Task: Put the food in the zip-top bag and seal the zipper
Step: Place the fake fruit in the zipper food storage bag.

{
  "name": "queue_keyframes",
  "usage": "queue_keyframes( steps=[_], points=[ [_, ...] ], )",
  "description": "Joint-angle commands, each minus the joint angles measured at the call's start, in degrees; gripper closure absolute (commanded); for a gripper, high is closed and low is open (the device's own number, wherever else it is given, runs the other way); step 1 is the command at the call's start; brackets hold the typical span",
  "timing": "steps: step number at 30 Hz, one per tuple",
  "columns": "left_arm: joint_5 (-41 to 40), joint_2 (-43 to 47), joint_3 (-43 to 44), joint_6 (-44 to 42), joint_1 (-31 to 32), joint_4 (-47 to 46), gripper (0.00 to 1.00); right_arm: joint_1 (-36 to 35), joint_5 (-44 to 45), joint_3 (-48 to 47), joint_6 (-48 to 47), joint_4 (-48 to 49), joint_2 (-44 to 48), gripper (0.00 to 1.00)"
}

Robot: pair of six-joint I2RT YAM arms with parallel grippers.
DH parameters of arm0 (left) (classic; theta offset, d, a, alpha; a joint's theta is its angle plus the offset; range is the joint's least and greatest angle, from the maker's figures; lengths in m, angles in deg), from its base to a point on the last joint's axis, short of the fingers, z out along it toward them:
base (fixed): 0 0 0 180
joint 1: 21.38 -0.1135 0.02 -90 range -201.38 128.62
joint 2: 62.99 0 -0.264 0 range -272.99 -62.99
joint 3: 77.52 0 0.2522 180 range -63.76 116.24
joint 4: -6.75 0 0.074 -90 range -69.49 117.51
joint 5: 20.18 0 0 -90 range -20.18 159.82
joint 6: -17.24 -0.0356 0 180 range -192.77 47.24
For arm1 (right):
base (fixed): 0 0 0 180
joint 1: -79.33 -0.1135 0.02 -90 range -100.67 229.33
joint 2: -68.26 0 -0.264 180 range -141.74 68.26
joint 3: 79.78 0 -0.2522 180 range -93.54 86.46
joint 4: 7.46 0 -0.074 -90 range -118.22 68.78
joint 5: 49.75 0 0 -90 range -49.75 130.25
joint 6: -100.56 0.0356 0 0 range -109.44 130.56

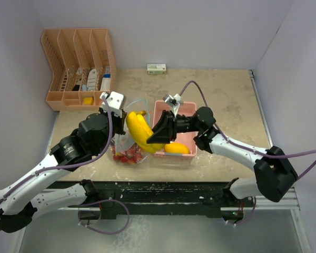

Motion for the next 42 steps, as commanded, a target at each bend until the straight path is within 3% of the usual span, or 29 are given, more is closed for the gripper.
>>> queue_keyframes(
  steps=[1,6,12,21,30,36,42],
  points=[
    [1.48,1.05,-0.05,0.8,-0.28,-2.59,1.0,0.69,9.49,-9.64,-5.48,-18.42,1.51,1.0],
    [3.28,0.95,-0.77,1.51,-0.28,-2.8,1.0,0.66,19.17,-22.61,-9.11,-41.89,-0.87,1.0],
    [5.36,1.3,-1.56,2.59,-0.3,-4.05,1.0,0.69,26.79,-28.4,-8.61,-54.45,-3.16,1.0],
    [7.89,0.83,-1.71,3.01,-0.33,-6.7,1.0,0.59,32.08,-25.64,-7.4,-58.1,-3.82,1.0],
    [11.03,-1.91,-3.43,5.5,-0.29,-9.41,1.0,0.57,37.37,-30.15,-4.4,-55.29,-2.11,0.63],
    [14.17,-4.9,-3.49,7.02,-0.28,-13.0,1.0,0.61,41.2,-31.54,-4.76,-56.99,-2.87,0.3],
    [9.63,-7.3,-0.37,5.87,-0.28,-13.14,1.0,0.51,39.11,-31.31,-8.19,-60.34,1.52,0.27]
  ],
)
